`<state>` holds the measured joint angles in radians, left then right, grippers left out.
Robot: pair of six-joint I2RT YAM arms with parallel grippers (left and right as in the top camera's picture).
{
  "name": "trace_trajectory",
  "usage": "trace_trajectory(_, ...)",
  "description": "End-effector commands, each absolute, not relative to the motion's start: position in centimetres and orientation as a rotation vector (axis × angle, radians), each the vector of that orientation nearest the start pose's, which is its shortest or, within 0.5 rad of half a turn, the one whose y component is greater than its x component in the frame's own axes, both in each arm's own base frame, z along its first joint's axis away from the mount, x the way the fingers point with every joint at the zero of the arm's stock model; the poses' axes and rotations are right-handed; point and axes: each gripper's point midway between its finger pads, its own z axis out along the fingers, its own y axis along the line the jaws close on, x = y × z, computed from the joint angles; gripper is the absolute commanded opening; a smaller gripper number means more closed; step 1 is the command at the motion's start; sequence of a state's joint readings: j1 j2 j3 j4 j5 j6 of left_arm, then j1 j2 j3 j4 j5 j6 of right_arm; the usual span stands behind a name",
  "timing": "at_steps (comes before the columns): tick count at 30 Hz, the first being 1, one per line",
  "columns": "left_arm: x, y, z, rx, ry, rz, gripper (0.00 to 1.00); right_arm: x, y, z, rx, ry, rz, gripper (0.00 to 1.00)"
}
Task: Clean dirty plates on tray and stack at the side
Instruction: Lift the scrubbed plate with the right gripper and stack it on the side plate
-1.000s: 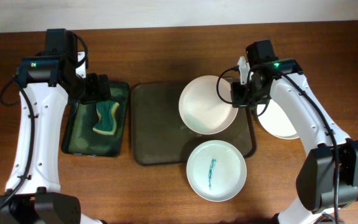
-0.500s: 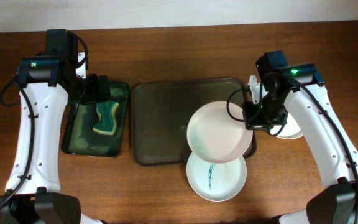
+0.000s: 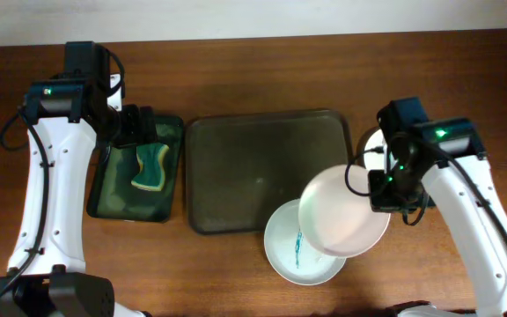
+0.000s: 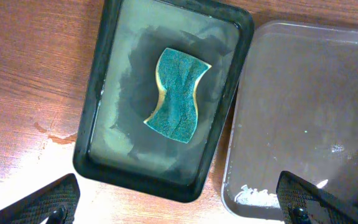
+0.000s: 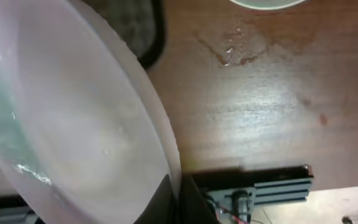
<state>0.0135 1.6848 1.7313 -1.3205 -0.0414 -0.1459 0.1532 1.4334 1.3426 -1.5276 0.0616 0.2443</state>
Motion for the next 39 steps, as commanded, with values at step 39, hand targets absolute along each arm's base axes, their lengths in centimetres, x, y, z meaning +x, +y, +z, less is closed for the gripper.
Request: trace_trajectory(39, 36.4, 1.4, 21.6, -0.232, 2.819, 0.042, 0.99, 24.0, 7.8, 22.4, -0.354, 2.354, -0.873, 0.04)
